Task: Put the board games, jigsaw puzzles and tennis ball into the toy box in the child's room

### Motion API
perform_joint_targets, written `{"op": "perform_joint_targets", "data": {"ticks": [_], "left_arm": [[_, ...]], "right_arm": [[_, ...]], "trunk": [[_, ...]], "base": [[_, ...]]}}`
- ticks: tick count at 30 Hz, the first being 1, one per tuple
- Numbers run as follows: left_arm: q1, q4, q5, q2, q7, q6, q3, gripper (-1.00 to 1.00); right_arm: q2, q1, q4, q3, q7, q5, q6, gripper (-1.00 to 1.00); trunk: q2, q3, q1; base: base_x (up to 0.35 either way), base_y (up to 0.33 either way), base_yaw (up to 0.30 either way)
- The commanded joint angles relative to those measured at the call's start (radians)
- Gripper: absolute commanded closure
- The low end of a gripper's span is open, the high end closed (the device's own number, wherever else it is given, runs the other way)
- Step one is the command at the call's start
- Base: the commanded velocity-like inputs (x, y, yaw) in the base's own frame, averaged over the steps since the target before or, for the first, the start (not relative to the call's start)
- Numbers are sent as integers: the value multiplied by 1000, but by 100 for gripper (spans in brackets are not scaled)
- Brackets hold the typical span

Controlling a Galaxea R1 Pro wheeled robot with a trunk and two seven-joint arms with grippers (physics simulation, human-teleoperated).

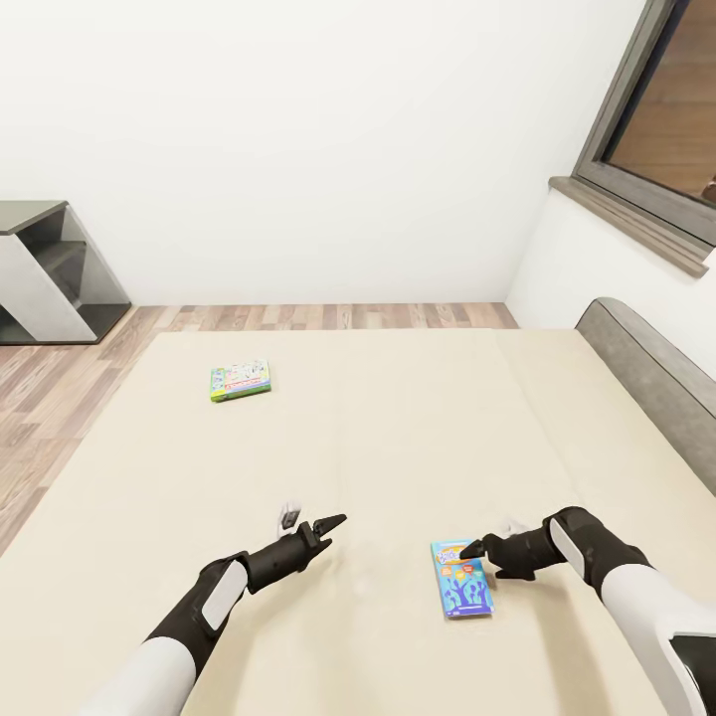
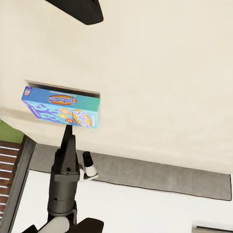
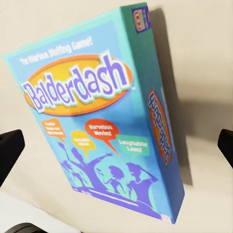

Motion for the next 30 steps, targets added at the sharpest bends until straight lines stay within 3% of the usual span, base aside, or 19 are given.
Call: {"op": "perform_joint_targets", "data": {"ticks": [1,14,30], "left_arm": [[0,0,1,-1,-2,7,5,-100],[0,0,1,-1,-2,7,5,-100],[0,0,1,-1,-2,7,5,-100]], "right_arm": [[-1,0,-1,2,-4,-10,7,-100],[0,0,0,1,-3,-10,7,-100],[0,0,0,2,-3,-10,7,-100]], "trunk": [[0,-1,0],[0,-1,0],[0,-1,0]], "base": [[0,0,0],[0,37,0],[0,240,0]]}}
